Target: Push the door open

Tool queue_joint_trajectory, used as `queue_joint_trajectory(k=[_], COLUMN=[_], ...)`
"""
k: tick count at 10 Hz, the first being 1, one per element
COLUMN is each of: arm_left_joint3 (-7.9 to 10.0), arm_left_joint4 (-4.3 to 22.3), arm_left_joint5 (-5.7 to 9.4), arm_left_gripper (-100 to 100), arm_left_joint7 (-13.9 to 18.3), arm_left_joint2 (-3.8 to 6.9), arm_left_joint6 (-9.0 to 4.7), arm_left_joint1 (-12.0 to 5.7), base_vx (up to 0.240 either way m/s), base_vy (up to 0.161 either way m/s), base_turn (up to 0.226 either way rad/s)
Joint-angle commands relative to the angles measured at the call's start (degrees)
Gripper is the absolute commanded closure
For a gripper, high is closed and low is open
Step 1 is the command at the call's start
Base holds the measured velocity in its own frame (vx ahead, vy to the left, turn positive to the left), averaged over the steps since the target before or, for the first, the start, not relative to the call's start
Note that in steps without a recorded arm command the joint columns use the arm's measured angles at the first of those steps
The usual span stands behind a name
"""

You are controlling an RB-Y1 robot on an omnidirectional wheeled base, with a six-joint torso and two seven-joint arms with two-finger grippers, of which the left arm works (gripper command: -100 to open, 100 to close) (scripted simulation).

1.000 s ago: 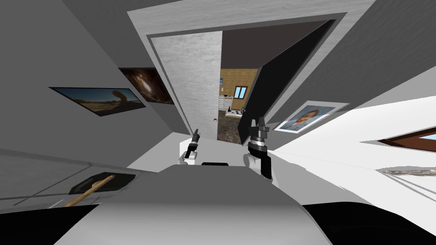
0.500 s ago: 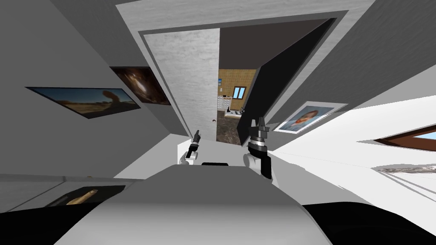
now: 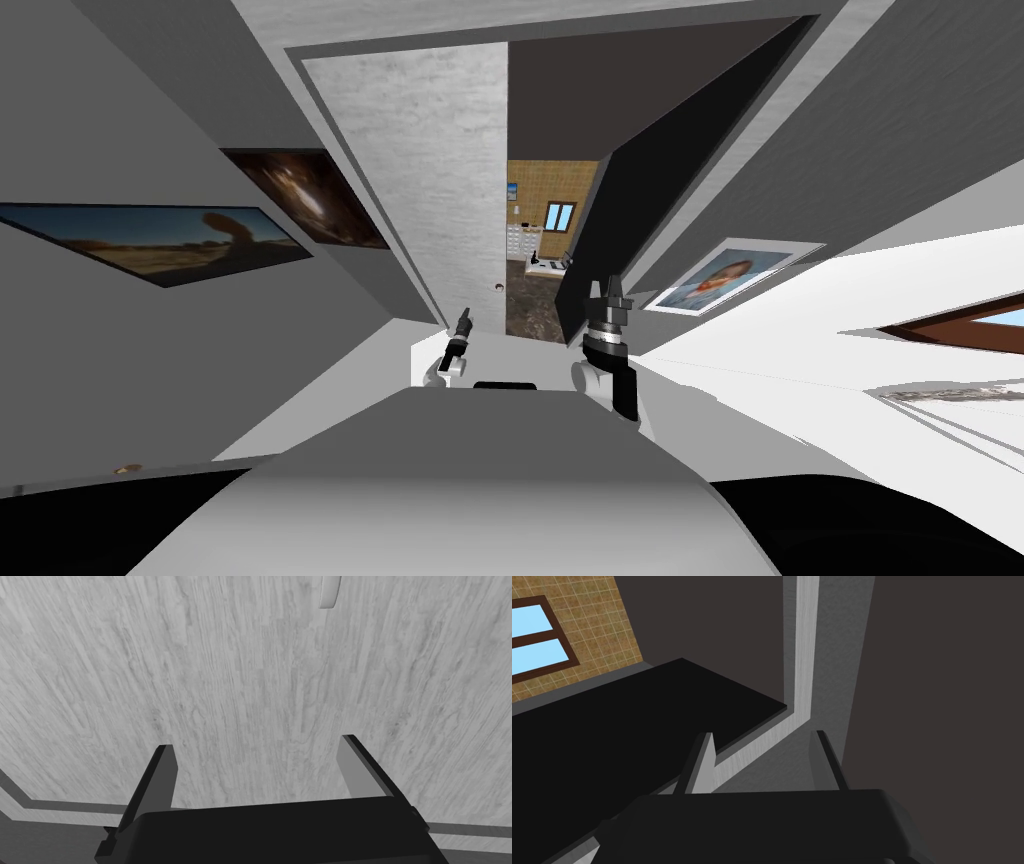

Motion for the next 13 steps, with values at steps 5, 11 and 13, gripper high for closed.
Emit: queue_joint_trajectory(k=[5,11,13], arm_left_joint3=[0.23,0.41,0.47], arm_left_joint4=[9.24,16.60,19.13], arm_left_joint5=[0.20,0.36,0.41], arm_left_gripper=[-100,-100,-100], arm_left_joint7=[-0.21,-0.39,-0.46], arm_left_joint2=[-0.69,-1.53,-1.87], arm_left_joint6=[-2.09,-3.51,-4.01], arm_left_joint1=[-3.65,-6.59,-7.60], base_vx=[0.111,0.113,0.102], base_vy=[-0.010,-0.012,-0.006], base_turn=[-0.041,-0.037,-0.030])
